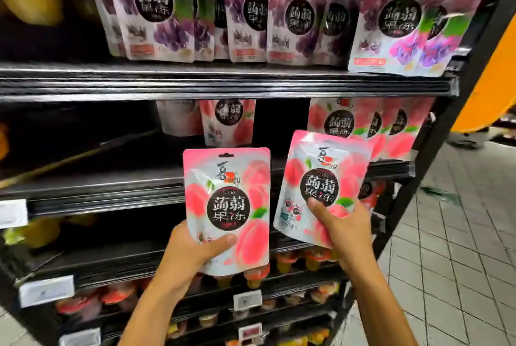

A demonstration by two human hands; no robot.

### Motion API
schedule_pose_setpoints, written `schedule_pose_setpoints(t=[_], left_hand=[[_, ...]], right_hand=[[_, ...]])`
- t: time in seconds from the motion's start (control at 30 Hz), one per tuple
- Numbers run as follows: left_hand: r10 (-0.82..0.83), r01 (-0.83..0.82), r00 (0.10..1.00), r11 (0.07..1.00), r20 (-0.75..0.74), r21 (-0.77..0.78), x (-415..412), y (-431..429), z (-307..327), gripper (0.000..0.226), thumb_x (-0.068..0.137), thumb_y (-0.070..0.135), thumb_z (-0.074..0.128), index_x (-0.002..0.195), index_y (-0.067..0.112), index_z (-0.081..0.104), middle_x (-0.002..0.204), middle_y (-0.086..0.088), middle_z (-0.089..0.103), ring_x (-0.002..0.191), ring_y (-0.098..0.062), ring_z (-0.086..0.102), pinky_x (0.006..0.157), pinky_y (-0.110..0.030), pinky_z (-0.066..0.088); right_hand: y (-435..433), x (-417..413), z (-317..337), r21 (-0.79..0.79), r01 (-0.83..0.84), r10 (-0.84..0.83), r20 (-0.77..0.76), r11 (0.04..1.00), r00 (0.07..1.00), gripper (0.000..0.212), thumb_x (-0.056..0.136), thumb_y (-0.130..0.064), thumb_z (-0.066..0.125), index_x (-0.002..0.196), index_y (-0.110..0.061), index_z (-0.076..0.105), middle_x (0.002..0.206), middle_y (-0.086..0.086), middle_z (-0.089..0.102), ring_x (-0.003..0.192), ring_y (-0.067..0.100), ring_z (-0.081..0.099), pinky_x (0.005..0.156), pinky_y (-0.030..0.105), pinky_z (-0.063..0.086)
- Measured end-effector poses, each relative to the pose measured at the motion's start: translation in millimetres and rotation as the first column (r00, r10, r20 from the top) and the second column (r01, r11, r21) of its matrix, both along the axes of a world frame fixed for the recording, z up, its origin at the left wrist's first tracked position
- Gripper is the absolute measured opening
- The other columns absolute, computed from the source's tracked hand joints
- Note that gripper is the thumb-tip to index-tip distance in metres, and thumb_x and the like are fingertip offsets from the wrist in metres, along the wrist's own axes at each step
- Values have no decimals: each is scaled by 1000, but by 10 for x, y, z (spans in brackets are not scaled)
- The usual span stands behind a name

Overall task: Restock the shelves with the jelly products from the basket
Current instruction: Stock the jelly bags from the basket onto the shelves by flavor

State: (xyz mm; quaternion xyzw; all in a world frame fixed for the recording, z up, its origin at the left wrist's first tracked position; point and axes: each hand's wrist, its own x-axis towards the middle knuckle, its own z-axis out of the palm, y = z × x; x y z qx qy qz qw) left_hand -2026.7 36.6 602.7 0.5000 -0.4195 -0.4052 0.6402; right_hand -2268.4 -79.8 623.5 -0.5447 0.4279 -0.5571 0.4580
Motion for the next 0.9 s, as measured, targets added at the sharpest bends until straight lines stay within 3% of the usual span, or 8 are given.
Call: schedule_pose_setpoints(t=[0.13,0.27,0.37,0.5,0.63,0.77,0.83,0.9], left_hand=[[22,-22,1000,1000,11,-7,-115,-218,88,56,56,18,92,107,15,70,103,-9,76,95,-28,73,74,-33,60],[53,-53,999,998,3,-17,-220,-345,118,51,61,13,84,109,14,68,102,-7,76,93,-25,73,68,-28,59],[80,-80,997,996,-2,-28,-251,-369,132,50,61,14,83,109,15,68,101,-6,76,93,-23,73,67,-28,59],[111,-111,994,993,6,-29,-241,-378,131,47,61,16,84,106,18,69,100,-6,76,91,-23,74,66,-27,59],[147,-147,989,989,13,-27,-216,-399,146,49,55,19,91,100,23,72,99,-5,77,90,-23,74,64,-27,59],[161,-161,987,986,-2,-39,-221,-424,141,44,59,13,90,98,25,74,101,-5,76,92,-23,74,67,-27,59],[165,-165,986,985,-5,-46,-236,-429,132,44,59,15,88,98,29,74,102,-4,76,93,-22,73,69,-27,59],[166,-166,986,985,-7,-42,-255,-435,115,48,54,23,90,99,30,74,103,-4,76,94,-22,73,70,-28,59]], right_hand=[[-338,3,196,-29,-32,31,-28,999,999,45,67,-31,88,99,-8,65,91,20,71,80,27,71,77,44,59],[-659,88,394,-58,-43,39,-53,997,998,23,69,-23,88,73,-20,65,64,-7,71,63,10,68,61,27,52],[-829,214,550,-99,-87,82,-50,991,995,27,72,-21,86,67,-22,60,56,-15,65,52,2,60,53,17,47],[-979,368,676,-164,-99,90,-65,981,994,29,72,-19,86,76,0,64,66,8,66,58,12,58,58,26,49],[-1102,470,703,-233,-65,33,-139,970,990,35,68,-24,89,71,-19,54,66,1,63,59,12,59,63,29,51],[-1138,467,654,-252,-113,67,-185,961,980,37,67,-23,89,68,-21,52,58,-8,61,51,3,56,60,22,51],[-1122,403,624,-256,-141,76,-246,956,966,38,66,-30,89,84,-17,59,73,-12,68,68,0,62,71,18,53],[-1064,301,595,-247,-140,44,-356,959,933,57,66,-39,87,104,-8,58,99,2,69,95,17,64,87,36,53]])
